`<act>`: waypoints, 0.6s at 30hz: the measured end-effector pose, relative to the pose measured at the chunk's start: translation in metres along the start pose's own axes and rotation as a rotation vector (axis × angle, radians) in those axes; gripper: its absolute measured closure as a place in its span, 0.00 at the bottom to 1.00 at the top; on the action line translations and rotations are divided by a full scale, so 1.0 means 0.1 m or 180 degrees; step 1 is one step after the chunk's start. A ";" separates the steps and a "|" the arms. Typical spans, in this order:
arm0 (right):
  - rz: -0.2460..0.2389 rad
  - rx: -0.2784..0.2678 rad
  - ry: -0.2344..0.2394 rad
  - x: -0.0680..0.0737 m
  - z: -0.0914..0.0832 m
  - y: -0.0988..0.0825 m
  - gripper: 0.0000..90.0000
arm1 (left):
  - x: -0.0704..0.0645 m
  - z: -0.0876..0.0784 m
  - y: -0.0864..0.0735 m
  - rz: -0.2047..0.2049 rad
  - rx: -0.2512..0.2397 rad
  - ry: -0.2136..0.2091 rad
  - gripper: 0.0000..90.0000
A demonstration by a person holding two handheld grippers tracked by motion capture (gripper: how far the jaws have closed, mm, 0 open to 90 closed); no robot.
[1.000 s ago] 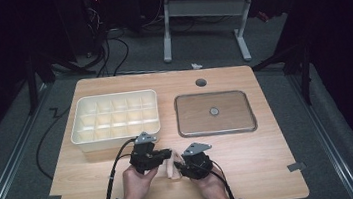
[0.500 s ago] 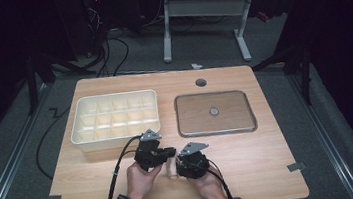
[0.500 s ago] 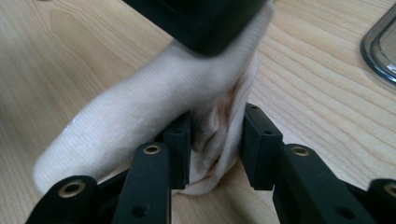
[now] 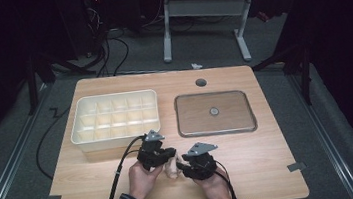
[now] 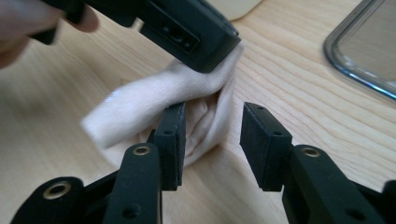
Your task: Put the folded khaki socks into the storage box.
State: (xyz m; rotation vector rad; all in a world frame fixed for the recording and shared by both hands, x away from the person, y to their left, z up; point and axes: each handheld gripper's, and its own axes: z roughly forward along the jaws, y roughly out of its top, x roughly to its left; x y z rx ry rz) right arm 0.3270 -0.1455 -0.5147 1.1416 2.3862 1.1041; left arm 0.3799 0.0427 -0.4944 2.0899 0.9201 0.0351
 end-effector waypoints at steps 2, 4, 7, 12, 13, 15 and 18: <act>0.0000 -0.0079 0.0020 0.01 -0.08 -0.02 0.69 | -0.01 0.01 0.00 0.0013 0.0018 0.0012 0.95; -0.0008 -0.0157 0.0026 0.03 -0.16 -0.05 0.69 | -0.01 0.02 -0.01 0.0016 0.0025 0.0014 0.95; -0.0041 -0.0221 0.0067 0.06 -0.22 -0.06 0.70 | -0.01 0.05 -0.01 0.0019 0.0041 0.0017 0.95; -0.0174 -0.0258 0.0160 0.17 -0.27 -0.04 0.71 | -0.01 0.06 -0.03 0.0010 0.0037 0.0020 0.95; -0.0223 -0.0255 0.0189 0.21 -0.25 -0.03 0.71 | 0.00 0.07 -0.04 -0.0010 0.0035 0.0013 0.95; -0.0229 -0.0242 0.0200 0.22 -0.24 -0.02 0.71 | 0.01 0.07 -0.04 -0.0010 0.0036 0.0013 0.95; -0.0278 -0.0189 0.0194 0.24 -0.20 -0.01 0.71 | 0.01 0.08 -0.05 -0.0007 0.0029 0.0016 0.95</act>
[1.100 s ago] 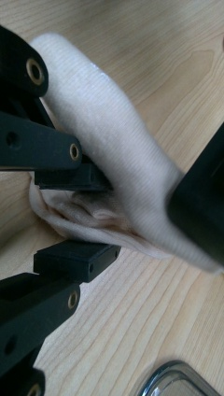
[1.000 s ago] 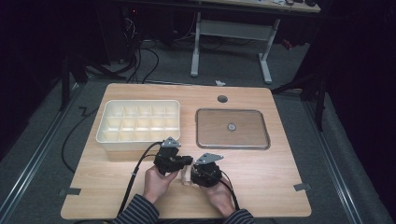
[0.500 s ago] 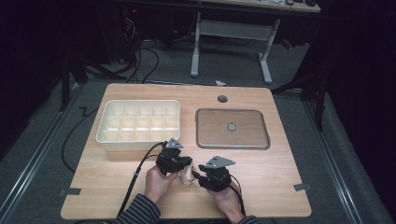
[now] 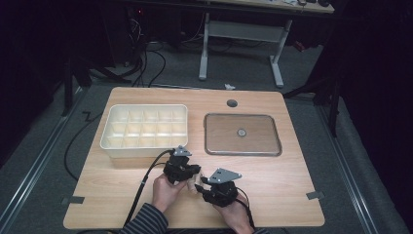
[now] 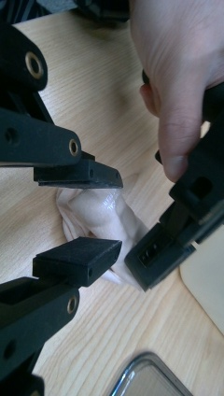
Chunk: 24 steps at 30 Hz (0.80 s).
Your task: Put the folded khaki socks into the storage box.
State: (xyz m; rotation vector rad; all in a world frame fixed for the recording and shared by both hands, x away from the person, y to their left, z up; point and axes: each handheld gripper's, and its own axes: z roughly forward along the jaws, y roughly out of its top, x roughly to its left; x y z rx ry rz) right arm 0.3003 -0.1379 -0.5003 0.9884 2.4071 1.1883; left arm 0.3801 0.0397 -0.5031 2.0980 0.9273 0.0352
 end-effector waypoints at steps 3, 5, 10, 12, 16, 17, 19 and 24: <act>-0.0021 0.0064 0.0009 0.00 0.05 -0.02 0.75 | 0.01 0.01 0.00 0.0005 0.0000 -0.0002 0.95; -0.0022 0.0087 0.0013 -0.01 0.08 -0.04 0.80 | 0.01 0.02 0.00 -0.0001 -0.0010 0.0003 0.95; -0.0023 0.0141 0.0011 -0.04 0.11 -0.09 0.92 | 0.01 0.04 0.01 0.0018 -0.0027 0.0014 0.95; -0.0024 0.0166 -0.0004 -0.04 0.11 -0.09 0.94 | 0.01 0.04 0.01 0.0024 -0.0036 0.0017 0.95; -0.0041 0.0189 -0.0018 -0.05 0.12 -0.10 0.95 | 0.02 0.05 0.01 0.0026 -0.0072 0.0039 0.94; -0.0033 0.0192 -0.0020 -0.06 0.13 -0.11 0.95 | 0.02 0.05 0.01 0.0026 -0.0078 0.0040 0.94; -0.0025 0.0205 -0.0013 -0.07 0.14 -0.11 0.95 | 0.04 0.07 0.01 0.0029 -0.0082 0.0037 0.94; -0.0024 0.0246 -0.0021 -0.08 0.17 -0.13 0.96 | 0.06 0.12 0.01 0.0053 -0.0094 0.0041 0.94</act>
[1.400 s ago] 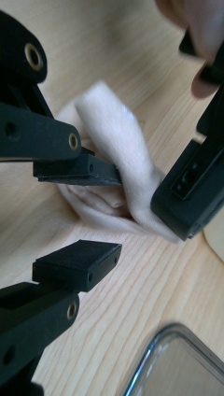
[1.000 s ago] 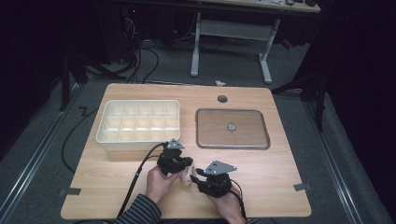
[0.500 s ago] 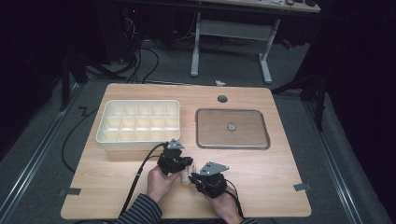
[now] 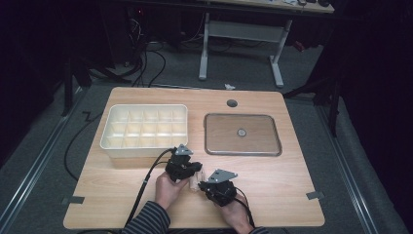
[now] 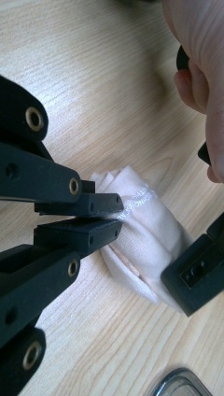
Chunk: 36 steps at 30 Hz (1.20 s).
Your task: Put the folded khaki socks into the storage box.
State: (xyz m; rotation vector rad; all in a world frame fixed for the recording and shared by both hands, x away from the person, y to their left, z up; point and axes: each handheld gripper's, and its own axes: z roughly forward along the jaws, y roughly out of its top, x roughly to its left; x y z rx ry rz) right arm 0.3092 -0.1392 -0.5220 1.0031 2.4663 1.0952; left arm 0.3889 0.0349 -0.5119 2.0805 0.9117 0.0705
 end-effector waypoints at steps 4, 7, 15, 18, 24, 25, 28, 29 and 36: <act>-0.0055 0.0029 -0.0014 -0.01 0.03 -0.01 0.96 | 0.01 0.03 0.00 0.0040 -0.0006 0.0053 0.94; -0.0034 0.0028 -0.0008 -0.03 0.05 -0.02 0.96 | 0.02 0.07 0.00 0.0041 -0.0011 0.0053 0.93; 0.0106 -0.0034 -0.0012 -0.04 0.03 -0.02 0.95 | -0.04 -0.06 0.01 0.0006 -0.0171 0.0158 0.72; 0.0119 -0.0054 -0.0021 -0.04 0.02 -0.02 0.95 | -0.06 -0.15 -0.01 0.0013 -0.0202 0.0235 0.64; 0.0120 -0.0056 -0.0025 -0.04 0.02 -0.02 0.95 | -0.08 -0.27 -0.09 0.0045 -0.0134 0.0363 0.55; 0.0115 -0.0049 -0.0028 -0.04 0.02 -0.02 0.95 | -0.08 -0.28 -0.11 0.0036 -0.0127 0.0363 0.54; 0.0120 -0.0048 -0.0029 -0.04 0.02 -0.02 0.95 | -0.09 -0.32 -0.20 -0.0023 -0.0123 0.0356 0.51; 0.0114 -0.0044 -0.0029 -0.04 0.02 -0.02 0.95 | -0.10 -0.33 -0.21 -0.0029 -0.0116 0.0359 0.50; 0.0107 -0.0043 -0.0020 -0.04 0.01 -0.02 0.91 | -0.26 -0.34 -0.36 -0.0241 -0.0277 0.0374 0.49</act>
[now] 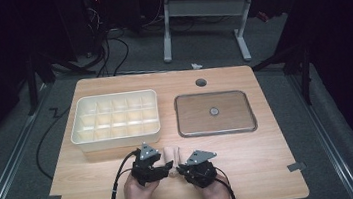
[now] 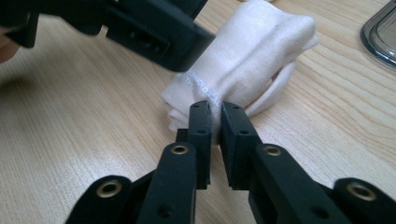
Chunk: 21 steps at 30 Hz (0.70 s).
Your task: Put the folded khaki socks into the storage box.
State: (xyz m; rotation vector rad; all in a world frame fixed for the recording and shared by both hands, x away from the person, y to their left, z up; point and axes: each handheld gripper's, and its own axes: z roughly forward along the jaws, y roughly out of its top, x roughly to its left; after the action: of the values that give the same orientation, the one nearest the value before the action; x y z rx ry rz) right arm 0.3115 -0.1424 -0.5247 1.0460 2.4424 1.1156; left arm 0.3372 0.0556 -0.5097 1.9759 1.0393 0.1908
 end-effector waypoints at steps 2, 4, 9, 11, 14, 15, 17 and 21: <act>0.0003 0.0009 -0.0008 0.00 0.00 0.00 0.90 | 0.01 0.00 -0.01 0.0061 0.0047 0.0024 0.49; -0.0005 0.0035 -0.0018 0.00 -0.01 -0.01 0.90 | 0.00 0.02 -0.04 0.0027 0.0059 0.0036 0.49; 0.0000 0.0062 0.0006 -0.01 -0.01 -0.02 0.92 | -0.05 0.03 -0.08 0.0126 0.0061 0.0119 0.51; -0.0011 0.0075 0.0010 -0.02 -0.01 -0.02 0.94 | -0.05 0.04 -0.09 0.0158 0.0071 0.0144 0.52; -0.0038 0.0100 -0.0003 -0.02 0.00 -0.03 0.95 | -0.07 0.07 -0.09 0.0200 0.0103 0.0170 0.54; -0.0039 0.0112 -0.0006 -0.02 0.02 -0.03 0.95 | -0.07 0.07 -0.10 0.0218 0.0106 0.0181 0.56; -0.0025 0.0105 0.0000 -0.03 0.02 -0.03 0.95 | -0.08 0.08 -0.10 0.0268 0.0115 0.0216 0.56; -0.0028 0.0119 0.0014 -0.03 0.03 -0.03 0.96 | -0.07 0.11 -0.09 0.0288 0.0156 0.0242 0.59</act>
State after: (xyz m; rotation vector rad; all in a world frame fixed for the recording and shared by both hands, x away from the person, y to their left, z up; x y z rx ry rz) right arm 0.3136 -0.1445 -0.5287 1.0437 2.4778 1.0745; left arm 0.3326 0.0464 -0.5213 2.0759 1.0119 0.2945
